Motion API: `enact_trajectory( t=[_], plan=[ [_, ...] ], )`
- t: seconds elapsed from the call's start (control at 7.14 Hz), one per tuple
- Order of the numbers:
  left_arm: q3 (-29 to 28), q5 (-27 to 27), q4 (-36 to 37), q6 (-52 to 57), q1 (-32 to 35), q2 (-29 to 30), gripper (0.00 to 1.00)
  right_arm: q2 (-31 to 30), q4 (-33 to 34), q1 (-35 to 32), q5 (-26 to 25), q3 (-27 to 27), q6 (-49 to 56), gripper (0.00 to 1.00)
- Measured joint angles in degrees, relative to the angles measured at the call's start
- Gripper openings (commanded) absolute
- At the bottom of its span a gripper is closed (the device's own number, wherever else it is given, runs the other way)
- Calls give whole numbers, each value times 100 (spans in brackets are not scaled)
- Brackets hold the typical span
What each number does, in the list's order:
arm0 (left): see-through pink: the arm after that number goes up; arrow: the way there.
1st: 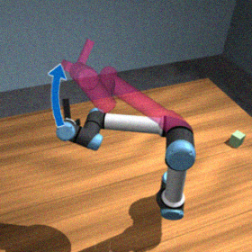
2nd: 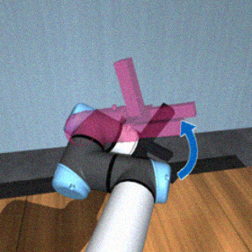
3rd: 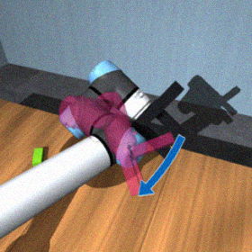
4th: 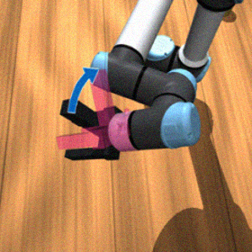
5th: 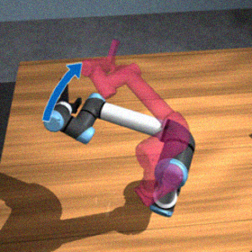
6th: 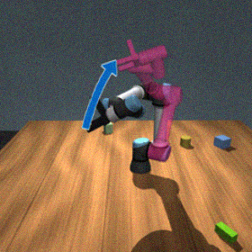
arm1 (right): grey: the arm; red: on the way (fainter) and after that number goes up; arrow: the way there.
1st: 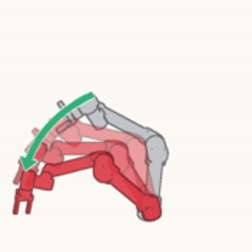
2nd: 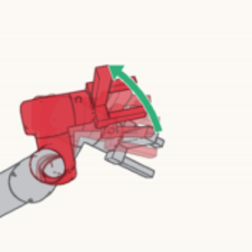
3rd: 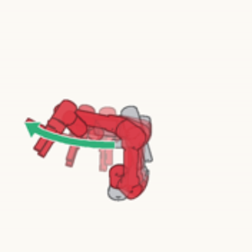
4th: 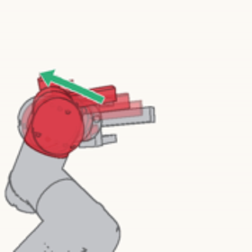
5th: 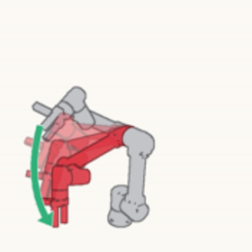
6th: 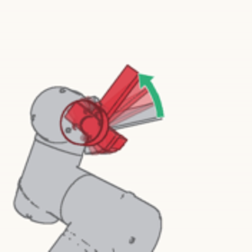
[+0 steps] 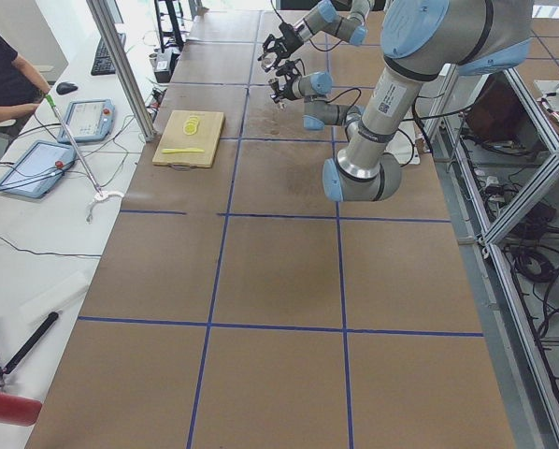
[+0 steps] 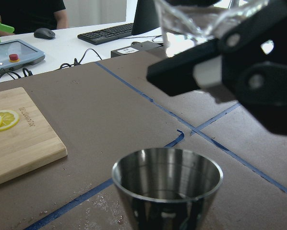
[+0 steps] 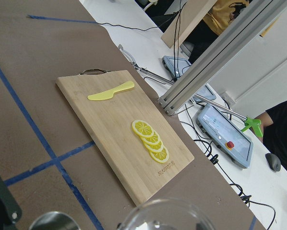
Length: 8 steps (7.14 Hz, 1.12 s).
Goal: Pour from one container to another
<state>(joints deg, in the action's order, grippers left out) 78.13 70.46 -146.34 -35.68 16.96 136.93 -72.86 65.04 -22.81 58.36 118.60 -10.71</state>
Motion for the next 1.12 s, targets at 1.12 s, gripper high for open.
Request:
enact_trajectory(
  t=[1.12],
  plan=[
    [0, 14, -9, 17, 0, 0, 0, 317, 659, 267, -662, 1, 1020, 0]
  ],
)
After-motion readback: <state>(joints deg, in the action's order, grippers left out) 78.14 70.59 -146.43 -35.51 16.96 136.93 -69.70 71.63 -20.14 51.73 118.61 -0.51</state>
